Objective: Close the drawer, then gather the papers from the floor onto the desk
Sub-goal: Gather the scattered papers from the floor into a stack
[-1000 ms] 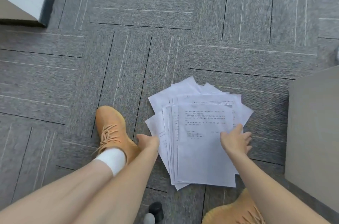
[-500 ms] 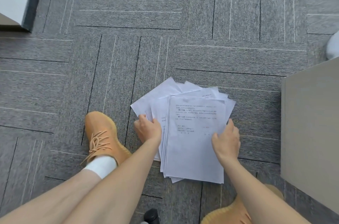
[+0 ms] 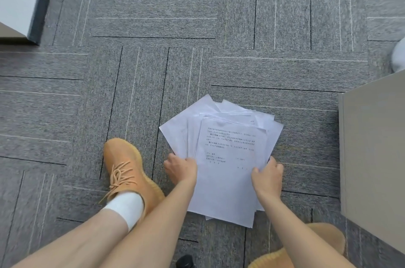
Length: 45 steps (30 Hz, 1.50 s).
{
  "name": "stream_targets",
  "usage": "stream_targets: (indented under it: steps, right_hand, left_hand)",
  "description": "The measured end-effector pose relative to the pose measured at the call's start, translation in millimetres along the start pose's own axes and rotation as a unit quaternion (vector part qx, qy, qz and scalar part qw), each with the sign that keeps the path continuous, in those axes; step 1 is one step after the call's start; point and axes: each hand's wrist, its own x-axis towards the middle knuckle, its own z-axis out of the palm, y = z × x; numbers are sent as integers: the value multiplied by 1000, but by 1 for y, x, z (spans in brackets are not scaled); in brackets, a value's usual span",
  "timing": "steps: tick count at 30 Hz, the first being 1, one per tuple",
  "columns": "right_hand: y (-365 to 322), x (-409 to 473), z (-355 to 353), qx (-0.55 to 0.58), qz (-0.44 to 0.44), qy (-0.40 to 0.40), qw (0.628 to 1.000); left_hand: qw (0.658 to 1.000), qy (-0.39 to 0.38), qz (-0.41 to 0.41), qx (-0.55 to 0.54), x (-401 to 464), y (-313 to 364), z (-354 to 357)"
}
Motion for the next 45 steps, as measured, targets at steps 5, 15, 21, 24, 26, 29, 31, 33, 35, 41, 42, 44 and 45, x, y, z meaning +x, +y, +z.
stream_targets:
  steps: [5,15,21,24,26,29,31,33,35,41,42,44,45]
  right_hand:
    - [-5,-1,4,63,39,-6,997]
    - [-11,-3,5,-9,39,-8,999]
    - [-10,1,0,2,46,-47,998]
    - [-10,2,-2,17,56,-48,997]
    - [-11,2,-3,26,64,-52,996]
    - [-13,1,-4,27,63,-61,996]
    - [-13,1,-4,35,65,-61,995]
    - [-13,1,-6,53,77,-68,993]
    - [-12,1,-10,67,87,-82,991]
    - [-22,-4,-44,186,104,-201,956]
    - [-27,-7,-53,219,107,-223,944]
    - [-41,-16,-72,262,99,-240,929]
    - [-51,-23,-83,269,85,-239,929]
  left_hand:
    - [998,-34,-35,-29,0,2,-7]
    - [981,-184,20,-62,3,-10,-24]
    - [952,-284,2,-117,6,-16,-27]
    - [949,-287,6,-131,4,-15,-25]
    - [948,-289,32,-128,0,-12,-25]
    - [938,-307,58,-150,-7,-7,-21]
    - [933,-313,58,-166,-8,-5,-17]
    - [933,-317,39,-167,-7,-6,-16]
    - [931,-325,4,-167,-5,-7,-20]
    - [896,-391,-35,-208,6,7,-65]
    - [889,-400,-32,-218,5,13,-76]
    - [877,-420,-19,-234,2,28,-99]
    - [874,-423,-12,-237,-2,37,-112]
